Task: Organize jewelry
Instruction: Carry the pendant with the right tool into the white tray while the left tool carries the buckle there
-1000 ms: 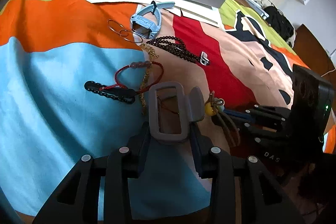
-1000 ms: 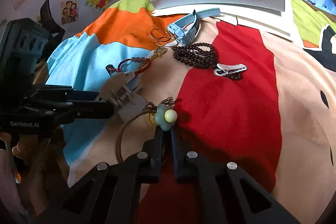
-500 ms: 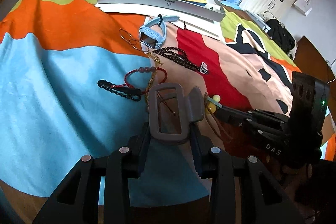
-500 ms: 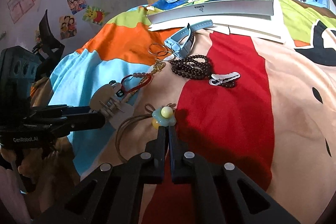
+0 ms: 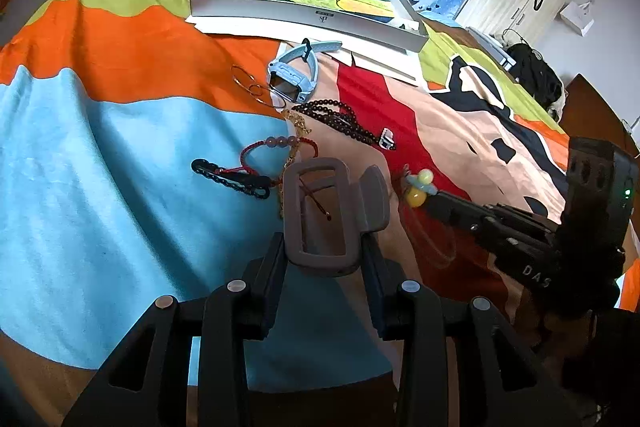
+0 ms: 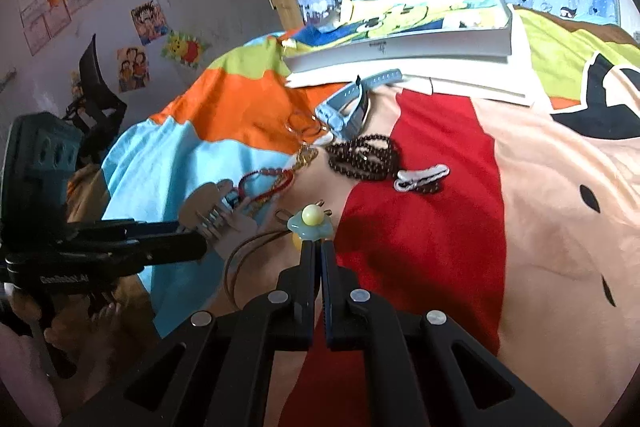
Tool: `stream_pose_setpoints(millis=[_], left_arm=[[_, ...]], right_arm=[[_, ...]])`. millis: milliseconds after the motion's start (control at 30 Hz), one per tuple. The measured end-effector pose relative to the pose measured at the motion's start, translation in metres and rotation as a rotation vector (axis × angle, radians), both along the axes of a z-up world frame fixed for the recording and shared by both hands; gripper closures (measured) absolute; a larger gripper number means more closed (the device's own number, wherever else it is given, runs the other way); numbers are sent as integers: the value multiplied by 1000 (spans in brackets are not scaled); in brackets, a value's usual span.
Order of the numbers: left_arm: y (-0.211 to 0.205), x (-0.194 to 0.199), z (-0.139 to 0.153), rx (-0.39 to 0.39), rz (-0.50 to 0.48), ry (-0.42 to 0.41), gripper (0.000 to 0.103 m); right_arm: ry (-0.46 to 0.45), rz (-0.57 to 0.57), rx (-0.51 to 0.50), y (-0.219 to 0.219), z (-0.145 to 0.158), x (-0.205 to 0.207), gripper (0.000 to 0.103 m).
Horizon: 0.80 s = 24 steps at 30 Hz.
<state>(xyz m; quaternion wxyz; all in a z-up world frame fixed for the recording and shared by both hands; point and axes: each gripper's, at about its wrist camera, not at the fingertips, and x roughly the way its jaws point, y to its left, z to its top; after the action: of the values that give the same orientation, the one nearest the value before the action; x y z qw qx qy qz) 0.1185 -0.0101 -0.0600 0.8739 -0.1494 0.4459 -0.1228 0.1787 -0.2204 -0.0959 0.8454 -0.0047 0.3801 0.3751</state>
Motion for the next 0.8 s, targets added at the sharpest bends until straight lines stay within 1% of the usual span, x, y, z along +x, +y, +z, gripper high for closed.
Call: stream_pose_setpoints(millis=[233, 400, 500, 567, 633, 700, 800], left_arm=[[3, 4, 12, 0, 16, -27, 71], [12, 34, 35, -5, 40, -74, 71], [21, 62, 52, 1, 61, -126, 71], [27, 85, 62, -1, 73, -154, 71], [33, 112, 70, 9, 88, -182, 71], [38, 140, 74, 21, 99, -200, 71], [48, 181, 75, 18, 119, -201, 71]], right_arm=[[-13, -24, 65, -4, 20, 5, 100], [-48, -53, 106, -3, 43, 30, 100], [-78, -75, 121, 0, 62, 59, 100], [-102, -94, 126, 4, 76, 88, 100], [-113, -110, 130, 7, 84, 111, 100], [-119, -133, 141, 11, 93, 140, 100], [-118, -173, 136, 22, 98, 185, 100]])
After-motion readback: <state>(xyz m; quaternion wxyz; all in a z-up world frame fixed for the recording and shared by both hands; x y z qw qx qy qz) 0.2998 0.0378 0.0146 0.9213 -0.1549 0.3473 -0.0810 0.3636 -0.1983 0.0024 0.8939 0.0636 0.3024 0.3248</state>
